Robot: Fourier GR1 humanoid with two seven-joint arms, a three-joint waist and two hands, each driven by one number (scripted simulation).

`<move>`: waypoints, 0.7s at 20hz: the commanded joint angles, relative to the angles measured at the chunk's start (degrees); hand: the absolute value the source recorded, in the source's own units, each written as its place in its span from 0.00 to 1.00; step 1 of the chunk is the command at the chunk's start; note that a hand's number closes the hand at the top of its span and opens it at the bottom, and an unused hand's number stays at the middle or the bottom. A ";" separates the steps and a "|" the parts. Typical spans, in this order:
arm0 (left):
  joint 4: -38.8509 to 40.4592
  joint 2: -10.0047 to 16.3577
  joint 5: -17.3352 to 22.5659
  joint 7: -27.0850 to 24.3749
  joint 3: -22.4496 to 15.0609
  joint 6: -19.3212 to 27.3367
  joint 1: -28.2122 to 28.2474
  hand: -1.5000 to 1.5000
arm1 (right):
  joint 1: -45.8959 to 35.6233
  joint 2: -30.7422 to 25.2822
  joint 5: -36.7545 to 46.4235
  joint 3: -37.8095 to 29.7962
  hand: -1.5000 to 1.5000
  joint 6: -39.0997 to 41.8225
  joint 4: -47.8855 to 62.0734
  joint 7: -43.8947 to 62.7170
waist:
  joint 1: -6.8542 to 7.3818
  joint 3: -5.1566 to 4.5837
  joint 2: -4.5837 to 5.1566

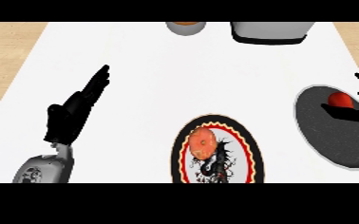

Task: Pick the tomato from the plate and place it in the pan

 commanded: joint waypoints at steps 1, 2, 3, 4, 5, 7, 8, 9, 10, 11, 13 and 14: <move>-0.54 -0.62 -0.48 0.72 -0.81 0.06 -0.29 0.50 | -3.69 -0.32 -6.77 -6.11 0.00 3.64 3.24 -8.00 | -0.02 0.08 0.02; 1.55 -0.43 -0.09 0.55 0.28 0.08 -2.03 0.50 | -3.24 1.48 -7.69 -7.46 0.00 0.76 3.97 -11.52 | -0.08 0.13 0.25; 1.16 -0.88 -0.09 -0.35 0.25 0.50 -0.98 0.50 | -3.71 2.74 -10.27 -9.27 0.00 1.42 2.10 -12.77 | -0.31 0.10 0.06; -0.14 0.86 1.65 -0.49 1.03 -1.89 0.81 0.50 | -4.90 1.31 -12.14 -11.21 0.00 2.82 2.35 -13.21 | 0.17 0.10 0.00; -0.43 1.42 1.54 0.97 1.87 -1.52 -0.88 0.50 | -3.38 -1.17 -14.38 -13.12 0.00 7.37 3.20 -15.95 | -0.43 0.10 -0.05; -0.33 0.00 0.45 1.38 1.32 0.20 -2.49 0.50 | -4.30 -0.42 -17.44 -15.99 0.00 8.99 5.09 -18.02 | -0.30 0.12 0.10; -1.04 -1.76 -0.18 2.10 -0.38 1.10 -0.53 0.50 | -1.85 -1.52 -19.20 -17.22 0.00 13.54 5.67 -21.27 | -0.59 0.12 -0.02; -2.14 0.33 0.45 0.09 0.41 -0.90 1.84 0.50 | -1.49 -1.04 -19.93 -18.06 0.00 13.98 7.09 -23.30 | -0.13 0.08 -0.05; -0.85 -1.40 -1.96 0.98 -0.30 2.15 -0.07 0.50 | 0.94 -2.62 -21.94 -19.57 0.00 18.49 6.72 -24.85 | -1.15 0.07 -0.14; -0.98 -0.47 0.83 1.01 1.19 -0.01 -0.16 0.50 | 1.99 -2.84 -22.98 -20.36 0.00 21.27 7.88 -26.34 | -1.02 0.06 -0.13; 0.17 0.67 0.31 2.15 2.88 0.31 -2.48 0.50 | 2.89 -3.32 -22.83 -19.53 0.00 24.59 9.20 -27.21 | -1.21 -0.07 -0.32; 1.59 1.93 2.17 -0.59 3.43 -2.75 -1.17 0.50 | 3.21 -4.56 -23.07 -20.12 0.00 26.31 11.08 -29.65 | -0.88 -0.03 -0.17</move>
